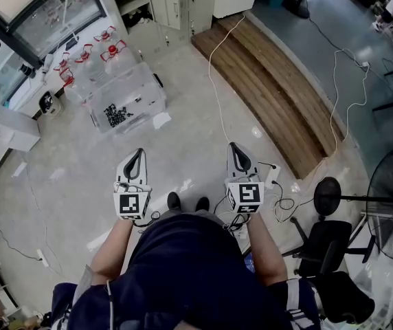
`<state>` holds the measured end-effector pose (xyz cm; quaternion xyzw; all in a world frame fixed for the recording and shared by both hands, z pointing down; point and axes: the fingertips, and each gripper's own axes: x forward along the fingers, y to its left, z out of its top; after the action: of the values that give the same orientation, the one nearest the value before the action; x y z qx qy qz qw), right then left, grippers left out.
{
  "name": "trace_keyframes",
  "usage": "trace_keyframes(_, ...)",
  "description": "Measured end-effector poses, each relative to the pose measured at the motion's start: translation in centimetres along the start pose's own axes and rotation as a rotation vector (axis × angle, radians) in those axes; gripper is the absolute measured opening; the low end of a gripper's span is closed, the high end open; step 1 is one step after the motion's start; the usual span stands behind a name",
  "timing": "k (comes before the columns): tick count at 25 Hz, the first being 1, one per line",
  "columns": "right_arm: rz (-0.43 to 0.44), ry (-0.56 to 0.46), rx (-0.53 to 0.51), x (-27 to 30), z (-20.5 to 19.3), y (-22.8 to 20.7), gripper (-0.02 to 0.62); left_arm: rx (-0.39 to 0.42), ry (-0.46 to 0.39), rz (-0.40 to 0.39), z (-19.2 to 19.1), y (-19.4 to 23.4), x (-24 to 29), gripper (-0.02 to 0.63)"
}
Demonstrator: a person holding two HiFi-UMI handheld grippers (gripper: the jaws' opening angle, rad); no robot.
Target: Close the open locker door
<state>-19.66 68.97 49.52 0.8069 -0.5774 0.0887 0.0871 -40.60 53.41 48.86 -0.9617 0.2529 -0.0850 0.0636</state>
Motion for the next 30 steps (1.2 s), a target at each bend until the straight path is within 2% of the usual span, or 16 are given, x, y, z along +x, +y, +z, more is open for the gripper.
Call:
trace_keyframes(4, -0.007, -0.001, -0.007, -0.1, 0.0, -0.3, 0.008, -0.004, -0.006, -0.008, 0.0, -0.2, 0.1, 0.003)
trace_keyframes(8, 0.012, 0.002, -0.009, 0.0, 0.1, -0.4, 0.068, -0.001, -0.006, -0.007, -0.3, -0.2, 0.1, 0.003)
trace_keyframes(11, 0.037, -0.013, -0.004, 0.2, 0.7, -0.3, 0.165, -0.002, -0.006, -0.009, -0.2, -0.1, 0.2, 0.003)
trace_keyframes(16, 0.088, -0.047, -0.03, 0.8, 2.1, 0.6, 0.37, -0.002, -0.003, -0.015, -0.1, 0.2, 0.1, 0.003)
trace_keyframes(18, 0.104, -0.061, -0.039, 0.9, 2.9, 0.9, 0.399, -0.002, -0.006, -0.016, -0.3, 0.5, 0.0, 0.003)
trace_keyframes(22, 0.111, -0.109, -0.055, 1.5, 5.0, 1.4, 0.426, -0.013, -0.032, -0.025, 0.6, 1.4, 0.3, 0.003)
trace_keyframes(30, 0.107, -0.144, -0.079, 4.5, 7.4, 3.8, 0.423, -0.013, -0.036, -0.071, 1.1, 4.9, 1.7, 0.003)
